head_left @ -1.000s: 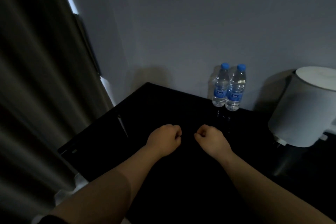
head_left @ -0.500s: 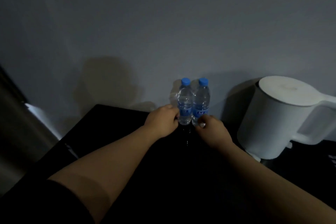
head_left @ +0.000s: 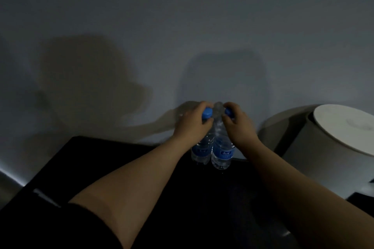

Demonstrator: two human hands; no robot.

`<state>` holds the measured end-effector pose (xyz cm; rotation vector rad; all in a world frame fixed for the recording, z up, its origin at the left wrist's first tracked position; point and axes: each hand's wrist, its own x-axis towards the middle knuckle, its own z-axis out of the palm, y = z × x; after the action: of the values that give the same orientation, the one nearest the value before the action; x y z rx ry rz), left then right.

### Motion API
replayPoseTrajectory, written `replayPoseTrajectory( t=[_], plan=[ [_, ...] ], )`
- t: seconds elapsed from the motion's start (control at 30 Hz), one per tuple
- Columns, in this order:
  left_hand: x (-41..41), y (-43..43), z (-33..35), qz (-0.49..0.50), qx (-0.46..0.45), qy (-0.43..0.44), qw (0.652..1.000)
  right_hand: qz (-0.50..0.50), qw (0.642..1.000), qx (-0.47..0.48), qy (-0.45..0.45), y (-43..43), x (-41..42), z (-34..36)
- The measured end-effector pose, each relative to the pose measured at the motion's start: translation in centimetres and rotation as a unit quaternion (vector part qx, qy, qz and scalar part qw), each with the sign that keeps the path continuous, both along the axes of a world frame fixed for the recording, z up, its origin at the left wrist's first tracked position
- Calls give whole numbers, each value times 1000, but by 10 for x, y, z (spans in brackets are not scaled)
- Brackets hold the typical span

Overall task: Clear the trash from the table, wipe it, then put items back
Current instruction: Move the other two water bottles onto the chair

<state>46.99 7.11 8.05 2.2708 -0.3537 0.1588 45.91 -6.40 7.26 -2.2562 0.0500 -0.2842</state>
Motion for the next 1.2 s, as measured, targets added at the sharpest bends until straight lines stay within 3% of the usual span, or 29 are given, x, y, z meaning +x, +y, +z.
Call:
replayPoseTrajectory(
  t=[0.1,0.17,0.23,0.6,0.77,0.9,1.07,1.2],
  plan=[
    [-1,-6,-12,38,-145,12,989,-15,990,130,-47,4,-1,-9],
    [-1,-6,-17,83,-223,35,971,-38,971,235,-36,2,-3,-13],
    [-1,-5,-19,99,-282,87,950,-44,961,274,-17,-2,-4,-17],
    [-27,4,-14,96,-289,257,917,16,960,270,65,-7,-46,-8],
    [-71,6,-19,82,-293,233,924,-5,971,238,30,-5,-89,-7],
    [-111,8,-24,63,-283,215,933,-33,959,278,39,-4,-121,-11],
    [-164,14,-23,122,-356,205,904,-48,925,376,16,-1,-172,-12],
    [-203,18,-15,150,-397,189,885,-46,937,347,8,3,-209,-14]
  ],
)
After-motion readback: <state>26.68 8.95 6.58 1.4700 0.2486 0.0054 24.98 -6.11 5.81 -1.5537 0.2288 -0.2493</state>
